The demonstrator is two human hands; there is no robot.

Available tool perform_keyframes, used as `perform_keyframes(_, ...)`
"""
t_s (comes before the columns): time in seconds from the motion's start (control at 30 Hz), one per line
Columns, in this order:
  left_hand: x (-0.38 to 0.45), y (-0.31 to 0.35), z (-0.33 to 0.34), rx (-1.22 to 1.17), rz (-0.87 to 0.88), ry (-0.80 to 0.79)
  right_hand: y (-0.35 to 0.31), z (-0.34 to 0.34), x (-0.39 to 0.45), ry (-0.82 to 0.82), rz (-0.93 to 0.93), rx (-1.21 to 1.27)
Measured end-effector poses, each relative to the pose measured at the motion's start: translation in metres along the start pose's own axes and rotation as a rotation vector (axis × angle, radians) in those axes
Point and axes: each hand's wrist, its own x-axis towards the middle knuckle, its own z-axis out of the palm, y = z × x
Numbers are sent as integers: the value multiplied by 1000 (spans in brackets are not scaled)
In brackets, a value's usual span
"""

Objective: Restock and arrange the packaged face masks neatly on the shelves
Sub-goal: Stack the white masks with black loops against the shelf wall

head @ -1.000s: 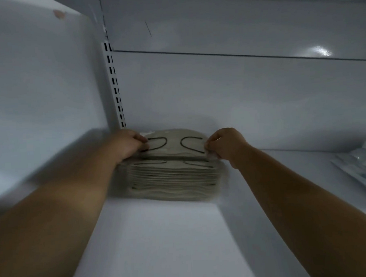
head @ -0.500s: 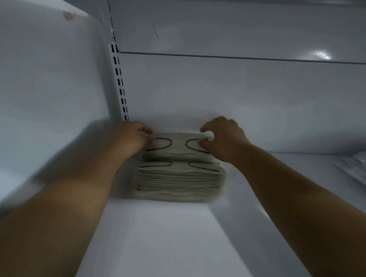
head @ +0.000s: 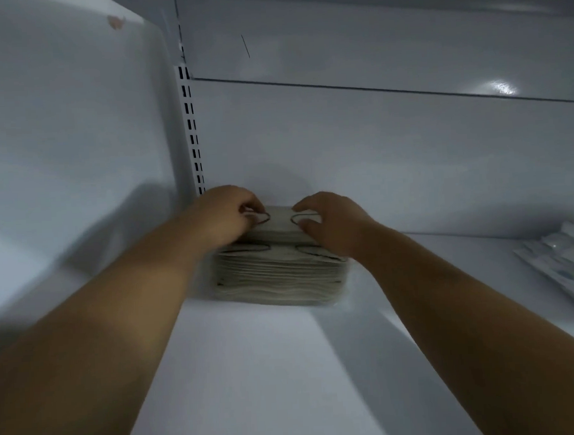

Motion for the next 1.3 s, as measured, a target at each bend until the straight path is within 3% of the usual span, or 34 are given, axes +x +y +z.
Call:
perform_keyframes(0.1,-33,-12,8,-65,-67,158,9,4,-34,168,166,173)
perform_keyframes(0.47,-87,-8,44,-128,-239,189,-1,37,-76,147,442,376)
perform_keyframes(0.73,-92,-22,50,-232,-212,214,-5,45,-90,167,366,356)
perform_keyframes(0.87,-98,-24,46,-363,-230,62,0,50,-90,100,294,302)
perform_keyframes(1.0,-97,-22,48,-243,-179,99,2,48,-88,141,275,218)
perform_keyframes(1.1,-96,-22,47,-299,-153,160,3,50,-90,118,262,266)
perform_keyframes(1.3,-103,-26,42,-199,-145,53,0,42,-97,49,212,138)
